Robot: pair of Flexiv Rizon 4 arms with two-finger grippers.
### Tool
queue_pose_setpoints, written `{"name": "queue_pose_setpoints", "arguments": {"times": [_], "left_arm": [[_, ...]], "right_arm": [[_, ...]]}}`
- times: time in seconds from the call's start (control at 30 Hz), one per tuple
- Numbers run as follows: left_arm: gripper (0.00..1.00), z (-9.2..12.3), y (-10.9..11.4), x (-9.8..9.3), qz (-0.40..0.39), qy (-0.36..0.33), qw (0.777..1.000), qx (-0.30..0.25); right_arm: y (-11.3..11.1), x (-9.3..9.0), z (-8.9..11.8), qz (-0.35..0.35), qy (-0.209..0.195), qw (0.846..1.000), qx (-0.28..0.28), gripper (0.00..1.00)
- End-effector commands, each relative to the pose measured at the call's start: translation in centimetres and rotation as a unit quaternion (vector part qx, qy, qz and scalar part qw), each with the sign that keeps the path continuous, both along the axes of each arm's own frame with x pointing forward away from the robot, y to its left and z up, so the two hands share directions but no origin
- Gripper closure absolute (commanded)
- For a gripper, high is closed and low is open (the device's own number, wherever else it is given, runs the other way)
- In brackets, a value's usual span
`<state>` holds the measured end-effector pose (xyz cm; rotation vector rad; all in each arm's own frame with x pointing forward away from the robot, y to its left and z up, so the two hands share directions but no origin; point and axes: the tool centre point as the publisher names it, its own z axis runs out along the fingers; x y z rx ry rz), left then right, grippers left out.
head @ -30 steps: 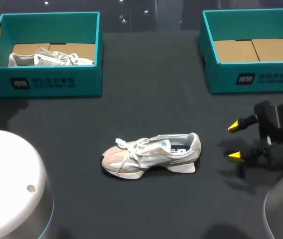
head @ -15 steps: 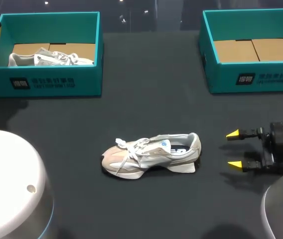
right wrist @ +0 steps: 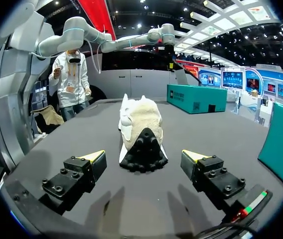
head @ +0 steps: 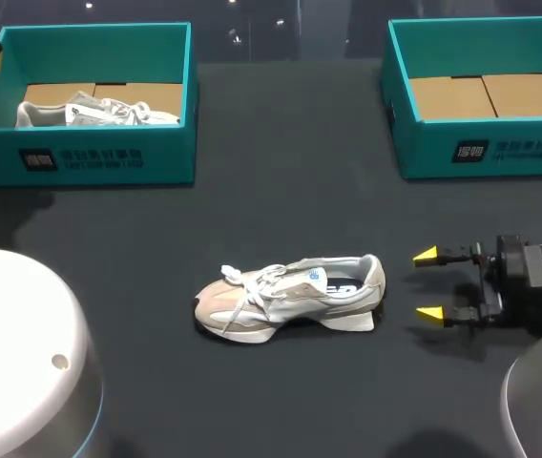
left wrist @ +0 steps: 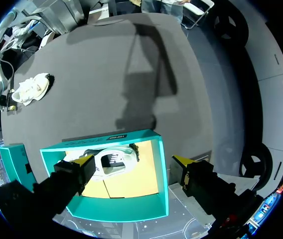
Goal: Take the shoe out of the shoebox, open the shoe tongue, remove and reinsert the insole, then place the shoe into the shoebox
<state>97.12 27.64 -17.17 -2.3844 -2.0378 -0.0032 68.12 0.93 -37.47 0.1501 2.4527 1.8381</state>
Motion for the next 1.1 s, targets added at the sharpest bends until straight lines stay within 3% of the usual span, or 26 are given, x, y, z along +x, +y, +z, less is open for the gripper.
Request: {"name": "queue_pose_setpoints", "arguments": {"times": [0.03, 0.5, 1.1], "left_arm": [[0.00, 0.0, 0.0, -0.1, 0.000, -0.001, 1.000, 0.001], [0.00, 0.0, 0.0, -0.1, 0.000, -0.001, 1.000, 0.001], [0.00, 0.0, 0.0, -0.1, 0.000, -0.001, 1.000, 0.001]], "right_arm": [[1.5, 0.0, 0.0, -0.003, 0.001, 1.000, -0.009, 0.00], [4.1, -0.3, -0.9, -0.014, 0.023, 0.999, -0.039, 0.00], [6.2, 1.3, -2.9, 0.005, 0.038, 0.998, -0.050, 0.00]]}}
